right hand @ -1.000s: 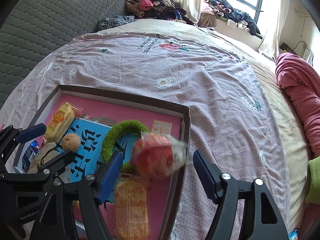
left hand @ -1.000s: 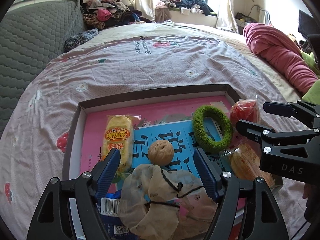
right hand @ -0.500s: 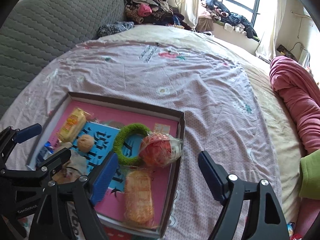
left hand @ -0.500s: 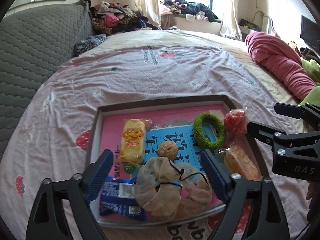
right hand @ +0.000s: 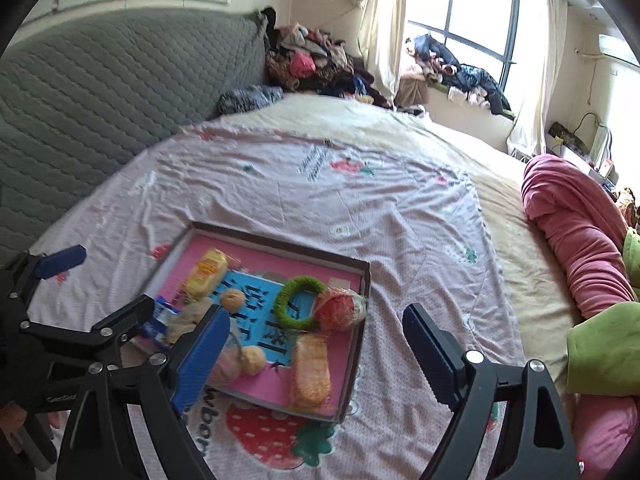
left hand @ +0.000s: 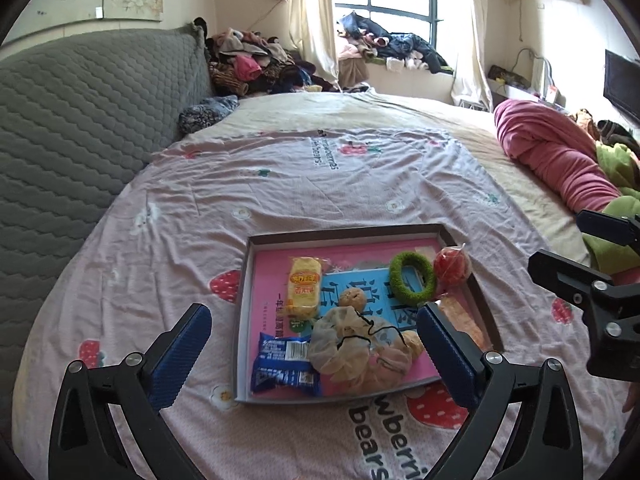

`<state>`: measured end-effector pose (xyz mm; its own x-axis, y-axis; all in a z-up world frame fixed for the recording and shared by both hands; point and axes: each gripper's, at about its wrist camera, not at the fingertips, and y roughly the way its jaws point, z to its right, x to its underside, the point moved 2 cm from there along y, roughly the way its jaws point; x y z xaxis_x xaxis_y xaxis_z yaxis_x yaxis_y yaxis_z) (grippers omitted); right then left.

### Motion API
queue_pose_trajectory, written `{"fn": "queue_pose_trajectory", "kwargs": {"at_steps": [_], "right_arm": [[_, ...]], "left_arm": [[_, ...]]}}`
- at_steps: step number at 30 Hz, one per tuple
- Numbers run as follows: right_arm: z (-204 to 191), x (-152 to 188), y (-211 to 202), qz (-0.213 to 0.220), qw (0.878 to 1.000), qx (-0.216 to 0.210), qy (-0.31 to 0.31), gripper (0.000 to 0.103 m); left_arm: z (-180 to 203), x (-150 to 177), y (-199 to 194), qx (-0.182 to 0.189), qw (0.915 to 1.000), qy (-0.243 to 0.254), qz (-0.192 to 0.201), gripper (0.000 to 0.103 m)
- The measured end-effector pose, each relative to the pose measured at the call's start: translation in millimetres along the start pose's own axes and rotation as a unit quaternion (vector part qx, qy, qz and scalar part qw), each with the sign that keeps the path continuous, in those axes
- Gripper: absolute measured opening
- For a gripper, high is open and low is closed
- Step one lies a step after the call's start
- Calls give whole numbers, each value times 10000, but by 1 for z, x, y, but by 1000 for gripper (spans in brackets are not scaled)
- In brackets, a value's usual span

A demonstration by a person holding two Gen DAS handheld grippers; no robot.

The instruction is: Organize objects

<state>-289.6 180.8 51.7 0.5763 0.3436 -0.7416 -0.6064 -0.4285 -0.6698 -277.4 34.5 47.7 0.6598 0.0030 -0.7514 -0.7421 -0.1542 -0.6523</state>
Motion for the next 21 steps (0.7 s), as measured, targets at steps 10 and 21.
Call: {"fn": "queue_pose_trajectory", "kwargs": {"at_steps": [10, 21], "right_arm": [[-11, 14, -48, 334, 9993, 49, 137, 103], [-18, 44, -94, 360, 9990, 81, 244, 102]], "left_arm": [[5, 13, -48, -42, 9998, 73, 154, 102], [9, 33, -104, 4, 9995, 66, 324, 102]]}}
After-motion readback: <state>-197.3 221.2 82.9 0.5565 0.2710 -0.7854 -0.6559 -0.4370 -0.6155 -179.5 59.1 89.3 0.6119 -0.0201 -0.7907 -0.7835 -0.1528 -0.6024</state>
